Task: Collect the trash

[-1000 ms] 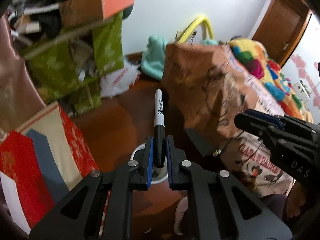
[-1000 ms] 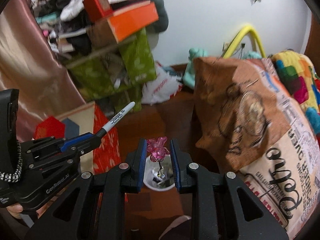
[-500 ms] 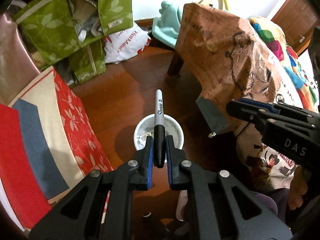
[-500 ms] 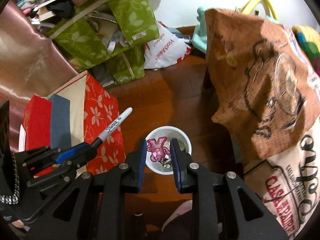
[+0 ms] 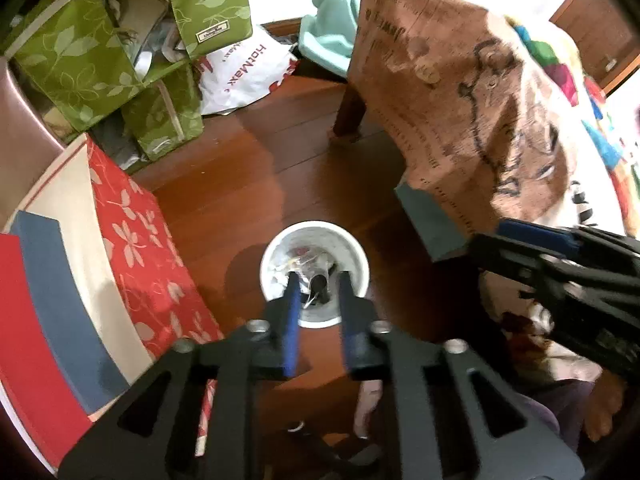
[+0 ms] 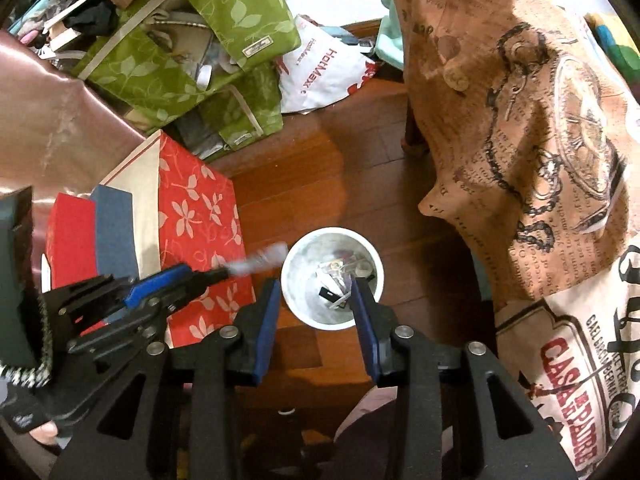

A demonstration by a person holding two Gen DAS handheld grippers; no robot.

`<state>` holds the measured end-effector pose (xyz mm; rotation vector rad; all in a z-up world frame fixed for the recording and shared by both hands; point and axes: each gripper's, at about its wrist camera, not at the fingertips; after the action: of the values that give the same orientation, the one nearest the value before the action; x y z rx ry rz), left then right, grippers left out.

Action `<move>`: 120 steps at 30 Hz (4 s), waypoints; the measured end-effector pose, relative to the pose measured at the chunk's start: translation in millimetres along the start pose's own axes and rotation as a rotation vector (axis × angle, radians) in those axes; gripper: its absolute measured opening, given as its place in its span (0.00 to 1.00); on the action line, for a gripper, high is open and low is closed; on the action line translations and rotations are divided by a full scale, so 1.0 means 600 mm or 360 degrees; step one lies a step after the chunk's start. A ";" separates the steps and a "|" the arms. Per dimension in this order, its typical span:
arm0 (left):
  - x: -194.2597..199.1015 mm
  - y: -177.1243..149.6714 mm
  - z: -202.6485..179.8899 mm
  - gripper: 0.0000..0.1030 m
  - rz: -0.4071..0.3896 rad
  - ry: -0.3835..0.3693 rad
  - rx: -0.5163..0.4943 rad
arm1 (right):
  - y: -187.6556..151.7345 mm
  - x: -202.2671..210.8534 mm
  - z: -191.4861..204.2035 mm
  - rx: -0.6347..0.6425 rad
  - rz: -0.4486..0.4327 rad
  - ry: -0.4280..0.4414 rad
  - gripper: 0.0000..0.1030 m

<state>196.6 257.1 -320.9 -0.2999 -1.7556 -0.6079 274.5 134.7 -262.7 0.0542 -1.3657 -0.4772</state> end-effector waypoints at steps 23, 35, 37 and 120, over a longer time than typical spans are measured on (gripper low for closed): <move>0.447 -0.116 -0.104 0.31 -0.0839 -0.0379 -0.0429 | -0.192 0.451 0.127 -0.0027 -0.0975 -0.0603 0.33; 0.685 -0.298 -0.125 0.32 -0.1318 -0.0844 -0.0747 | -0.379 0.635 0.260 -0.0267 -0.1575 -0.1134 0.33; 0.703 -0.329 -0.117 0.34 -0.1348 -0.0911 -0.0791 | -0.398 0.641 0.272 -0.0320 -0.1608 -0.1162 0.33; 0.690 -0.447 -0.051 0.94 -0.1383 -0.0899 -0.0797 | -0.508 0.633 0.332 -0.0641 -0.1512 -0.1395 1.00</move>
<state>-25.6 -29.1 14.8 -0.0211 -2.2370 -1.7336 42.6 -229.5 37.7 0.1805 -2.0238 -1.7137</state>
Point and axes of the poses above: each gripper's, at about its wrist camera, not at the fingertips, and x roughly against the way its jaws point, z to its left, y to its top, and after that the axes turned 10 degrees about x, right-handed
